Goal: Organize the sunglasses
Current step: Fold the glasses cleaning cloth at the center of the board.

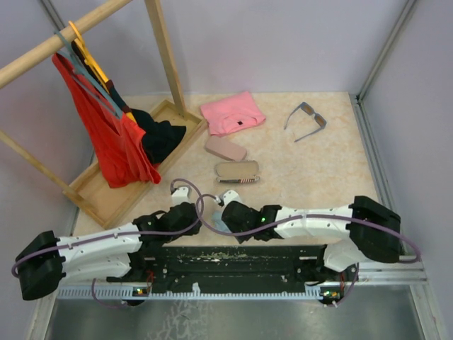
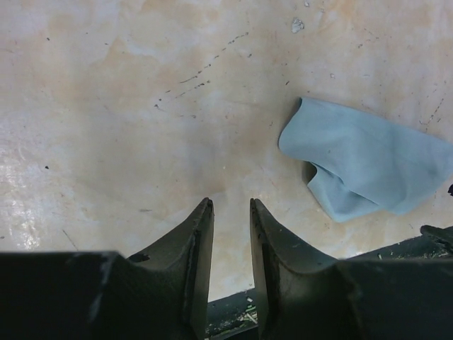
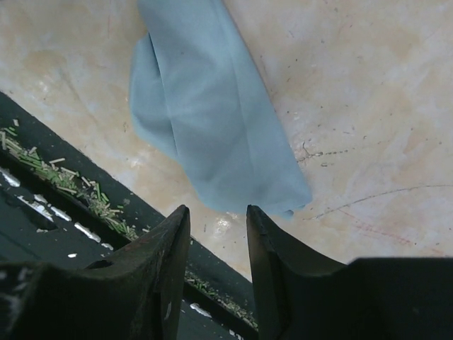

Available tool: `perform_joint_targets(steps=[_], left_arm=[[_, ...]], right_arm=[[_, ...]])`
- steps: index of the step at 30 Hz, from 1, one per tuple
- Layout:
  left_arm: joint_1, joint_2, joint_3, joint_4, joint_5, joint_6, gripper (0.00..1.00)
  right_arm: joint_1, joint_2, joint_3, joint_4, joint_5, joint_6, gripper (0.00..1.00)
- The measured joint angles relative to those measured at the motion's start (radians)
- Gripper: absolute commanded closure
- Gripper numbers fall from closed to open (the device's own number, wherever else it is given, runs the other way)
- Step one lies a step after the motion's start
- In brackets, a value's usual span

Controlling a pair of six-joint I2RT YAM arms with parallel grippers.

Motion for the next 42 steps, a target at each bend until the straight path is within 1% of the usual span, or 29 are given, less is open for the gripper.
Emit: perform_joint_targets(steps=[5,9,16,21,26,32,35,39,42], left_arm=[[0.0,-0.008,-0.004,-0.015,-0.006,-0.013,0.67],[0.0,-0.005,-0.007,-0.025,-0.006,-0.017,0.67],[0.0,-0.003,-0.012,-0.024,-0.006,-0.02,0.68],[0.0,-0.003,-0.014,-0.026,-0.012,-0.028,0.68],[0.001,-0.018,-0.025,-0.032,-0.023,-0.033,0.68],[0.001,-0.034,-0.027,-0.039,-0.033,-0.039,0.68],[0.001,-0.04,-0.027,-0.046,-0.037,-0.039,0.68],[0.001,-0.055,-0.027,-0.051,-0.042,-0.039,0.68],[0.0,-0.071,-0.027,-0.05,-0.045,-0.038,0.68]], right_arm=[[0.038,0.089,0.042,-0.035,0.037,0.021,0.58],[0.043,0.121,0.046,-0.041,0.054,0.038,0.55],[0.043,0.142,0.062,-0.045,0.061,0.049,0.57],[0.043,0.167,0.072,-0.048,0.06,0.063,0.62],[0.043,0.19,0.087,-0.048,0.056,0.081,0.73],[0.045,0.209,0.104,-0.044,0.056,0.1,0.89],[0.047,0.209,0.104,-0.048,0.067,0.109,1.0],[0.047,0.196,0.101,-0.067,0.079,0.115,1.0],[0.047,0.155,0.088,-0.07,0.08,0.114,1.0]])
